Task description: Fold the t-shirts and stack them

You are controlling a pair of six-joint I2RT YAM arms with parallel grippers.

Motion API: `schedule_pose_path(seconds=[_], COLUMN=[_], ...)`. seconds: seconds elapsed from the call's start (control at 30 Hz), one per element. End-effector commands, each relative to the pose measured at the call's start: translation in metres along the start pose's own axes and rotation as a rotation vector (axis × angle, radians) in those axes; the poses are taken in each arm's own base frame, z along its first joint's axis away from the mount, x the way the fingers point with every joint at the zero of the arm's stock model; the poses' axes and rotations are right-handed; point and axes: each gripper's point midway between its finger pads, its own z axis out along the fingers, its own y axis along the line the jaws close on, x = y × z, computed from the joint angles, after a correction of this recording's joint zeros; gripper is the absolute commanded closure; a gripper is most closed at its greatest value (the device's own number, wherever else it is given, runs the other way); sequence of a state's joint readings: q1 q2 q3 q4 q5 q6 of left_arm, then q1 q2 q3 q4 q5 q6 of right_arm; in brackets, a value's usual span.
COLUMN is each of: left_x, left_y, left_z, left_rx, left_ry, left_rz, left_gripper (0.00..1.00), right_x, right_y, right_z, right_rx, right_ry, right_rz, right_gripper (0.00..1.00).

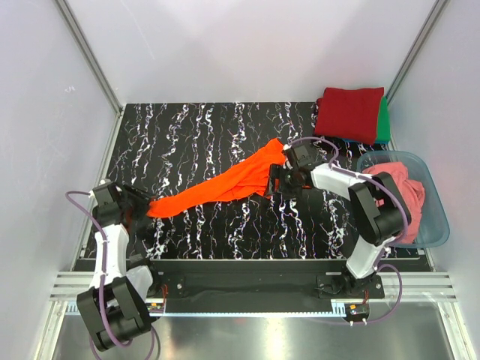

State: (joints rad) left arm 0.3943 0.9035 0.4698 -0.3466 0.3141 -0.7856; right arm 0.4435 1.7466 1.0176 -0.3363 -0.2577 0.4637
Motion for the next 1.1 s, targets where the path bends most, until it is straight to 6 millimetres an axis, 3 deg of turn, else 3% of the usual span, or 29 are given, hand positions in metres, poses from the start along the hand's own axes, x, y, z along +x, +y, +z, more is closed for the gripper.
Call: schedule_pose_path(seconds=[0.0,0.3,0.43,0.47,0.57,0.6,0.63,0.77,0.9,1.07], left_x=[-0.009,-0.01,-0.013,-0.013,-0.015,-0.015,-0.017,-0.024,-0.031,-0.029], left_y=[0.0,0.006,0.007,0.008,0.01,0.011,0.012,0.018,0.021,0.029], left_z=[0.001,0.002,0.001,0.001,0.001,0.001,0.001,0.0,0.0,0.009], left_rx=[0.004,-0.013,-0.018,-0.02,-0.031,-0.036,-0.044,-0.073,-0.097,-0.127], left_ry=[-0.047,-0.076,-0.094,-0.096,-0.107,-0.109,-0.118,-0.153,-0.18,-0.164], left_rz=[0.03,0.023,0.024,0.024,0.02,0.018,0.014,-0.006,-0.025,-0.047], left_gripper=[0.47,0.48,0.48,0.48,0.48,0.48,0.48,0.49,0.49,0.51], right_x=[-0.01,0.006,0.006,0.007,0.009,0.008,0.009,0.008,0.008,0.015], right_y=[0.01,-0.013,-0.017,-0.018,-0.018,-0.017,-0.017,-0.013,-0.009,-0.012], right_z=[0.019,0.057,0.059,0.059,0.062,0.061,0.06,0.046,0.011,-0.011], right_rx=[-0.024,0.13,0.171,0.174,0.173,0.168,0.165,0.148,0.131,0.112], right_ry=[-0.021,0.016,0.005,0.007,0.016,0.014,0.015,-0.016,-0.087,-0.119], right_rz=[-0.033,-0.072,-0.087,-0.087,-0.095,-0.098,-0.103,-0.102,-0.098,-0.082], right_gripper=[0.2,0.32,0.51,0.62,0.82,0.96,1.0,1.0,1.0,1.0])
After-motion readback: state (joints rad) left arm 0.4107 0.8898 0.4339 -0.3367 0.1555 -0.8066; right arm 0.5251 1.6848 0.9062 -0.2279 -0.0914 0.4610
